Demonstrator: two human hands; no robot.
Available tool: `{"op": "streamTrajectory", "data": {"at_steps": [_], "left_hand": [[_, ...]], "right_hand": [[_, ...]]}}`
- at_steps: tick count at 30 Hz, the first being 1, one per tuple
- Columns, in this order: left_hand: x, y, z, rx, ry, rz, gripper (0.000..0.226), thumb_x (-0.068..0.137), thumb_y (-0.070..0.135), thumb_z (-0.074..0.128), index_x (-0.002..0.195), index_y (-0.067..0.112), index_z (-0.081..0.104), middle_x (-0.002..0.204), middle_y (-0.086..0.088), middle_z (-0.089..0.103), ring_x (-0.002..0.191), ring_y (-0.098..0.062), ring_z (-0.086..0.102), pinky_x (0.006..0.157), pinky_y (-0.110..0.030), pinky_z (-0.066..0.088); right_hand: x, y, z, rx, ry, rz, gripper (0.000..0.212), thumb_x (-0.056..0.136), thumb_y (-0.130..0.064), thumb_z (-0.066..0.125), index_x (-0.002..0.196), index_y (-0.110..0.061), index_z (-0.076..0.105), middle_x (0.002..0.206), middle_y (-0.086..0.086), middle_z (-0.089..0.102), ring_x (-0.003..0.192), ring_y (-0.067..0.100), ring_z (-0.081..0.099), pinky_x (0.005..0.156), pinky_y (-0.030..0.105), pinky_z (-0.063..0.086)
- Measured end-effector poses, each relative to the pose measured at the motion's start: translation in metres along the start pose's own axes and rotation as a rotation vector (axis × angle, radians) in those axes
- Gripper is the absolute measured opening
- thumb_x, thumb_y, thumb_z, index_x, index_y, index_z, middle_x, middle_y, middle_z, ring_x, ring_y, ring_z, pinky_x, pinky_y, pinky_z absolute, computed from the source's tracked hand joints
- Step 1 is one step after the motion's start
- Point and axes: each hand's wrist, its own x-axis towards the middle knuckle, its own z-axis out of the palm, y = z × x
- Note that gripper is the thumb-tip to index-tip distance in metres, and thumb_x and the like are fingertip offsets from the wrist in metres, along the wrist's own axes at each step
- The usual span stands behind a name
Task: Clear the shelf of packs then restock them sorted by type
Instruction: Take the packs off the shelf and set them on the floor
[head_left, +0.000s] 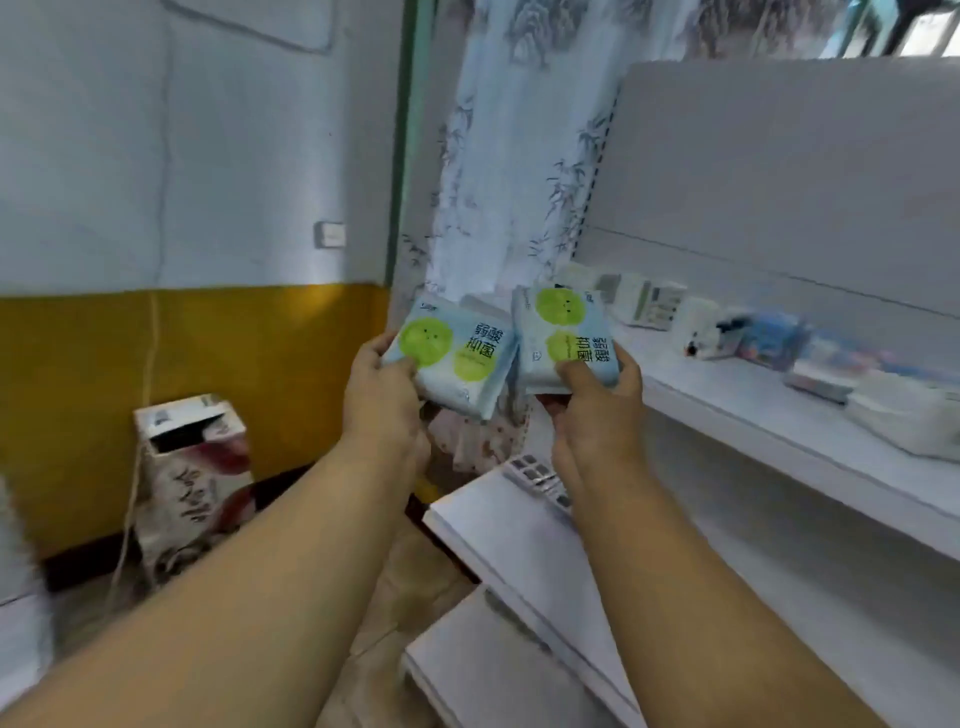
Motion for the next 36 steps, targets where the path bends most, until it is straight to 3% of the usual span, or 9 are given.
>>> {"op": "streamTrajectory", "data": {"at_steps": [3,6,9,13,18,23,28,32,36], "left_hand": [[-0.006,0.035,-0.094,0.111,0.118,0.066,0.029,0.097,0.001,0.045,0.098,0.028,0.057,0.095,-0.003,0.068,0.079,-0.022,0.068,0.061,-0.033,0.055],[-0.002,0.068,-0.182,0.230,0.197,0.068,0.025,0.098,0.007,0.048,0.098,0.029,0.059,0.097,-0.004,0.070,0.083,-0.025,0.069,0.071,-0.043,0.056],[0.015,0.092,-0.261,0.296,0.251,0.056,0.028,0.100,0.004,0.045,0.099,0.028,0.059,0.098,-0.003,0.070,0.077,-0.020,0.069,0.067,-0.041,0.058],[0.050,0.113,-0.356,0.339,0.333,-0.015,0.018,0.098,0.013,0.058,0.105,0.027,0.051,0.112,-0.008,0.065,0.090,-0.027,0.070,0.076,-0.052,0.058],[0.091,0.109,-0.467,0.337,0.607,-0.065,0.047,0.086,0.030,0.075,0.118,0.007,0.050,0.105,-0.012,0.069,0.083,-0.029,0.073,0.054,-0.044,0.059],[0.113,0.026,-0.571,0.365,0.688,-0.225,0.033,0.083,0.019,0.078,0.108,0.014,0.057,0.109,-0.009,0.071,0.093,-0.029,0.072,0.081,-0.054,0.058],[0.126,-0.090,-0.692,0.499,0.870,-0.337,0.030,0.079,0.027,0.081,0.102,0.020,0.063,0.099,-0.005,0.073,0.088,-0.027,0.073,0.078,-0.057,0.058],[0.126,-0.193,-0.791,0.644,0.951,-0.470,0.051,0.062,0.048,0.081,0.101,0.021,0.063,0.098,-0.001,0.073,0.087,-0.022,0.072,0.081,-0.049,0.059],[0.129,-0.289,-0.878,0.859,0.892,-0.579,0.018,0.088,0.028,0.067,0.105,0.024,0.063,0.093,0.004,0.065,0.089,-0.020,0.063,0.082,-0.031,0.051]], "right_hand": [[-0.054,0.058,0.033,-0.038,-0.134,0.201,0.041,0.087,0.008,0.058,0.109,-0.027,0.054,0.108,0.011,0.065,0.091,0.027,0.068,0.061,0.037,0.056],[-0.097,0.117,0.062,-0.149,-0.251,0.347,0.039,0.088,0.006,0.056,0.104,-0.030,0.054,0.109,0.010,0.064,0.094,0.028,0.066,0.069,0.042,0.056],[-0.123,0.166,0.094,-0.233,-0.341,0.428,0.033,0.090,0.003,0.058,0.114,-0.018,0.054,0.112,0.012,0.064,0.094,0.028,0.066,0.077,0.047,0.057],[-0.154,0.247,0.137,-0.304,-0.434,0.549,0.034,0.088,0.001,0.066,0.119,-0.009,0.054,0.115,0.018,0.067,0.098,0.033,0.069,0.085,0.055,0.056],[-0.201,0.369,0.166,-0.319,-0.423,0.730,0.032,0.086,0.002,0.068,0.111,-0.012,0.054,0.103,0.012,0.071,0.088,0.028,0.072,0.077,0.050,0.058],[-0.218,0.496,0.140,-0.376,-0.376,0.919,0.033,0.088,0.000,0.067,0.116,-0.014,0.056,0.107,0.013,0.072,0.092,0.028,0.072,0.069,0.039,0.058],[-0.234,0.652,0.062,-0.639,-0.398,1.025,0.035,0.089,-0.015,0.071,0.122,-0.014,0.060,0.113,0.010,0.071,0.098,0.027,0.069,0.073,0.039,0.052],[-0.257,0.768,-0.024,-0.763,-0.366,1.107,0.029,0.087,-0.004,0.071,0.114,-0.006,0.060,0.108,0.017,0.071,0.100,0.038,0.068,0.076,0.045,0.054],[-0.284,0.876,-0.107,-0.889,-0.389,1.131,0.029,0.081,-0.004,0.075,0.101,-0.011,0.055,0.102,0.020,0.067,0.082,0.033,0.061,0.070,0.047,0.049]]}}
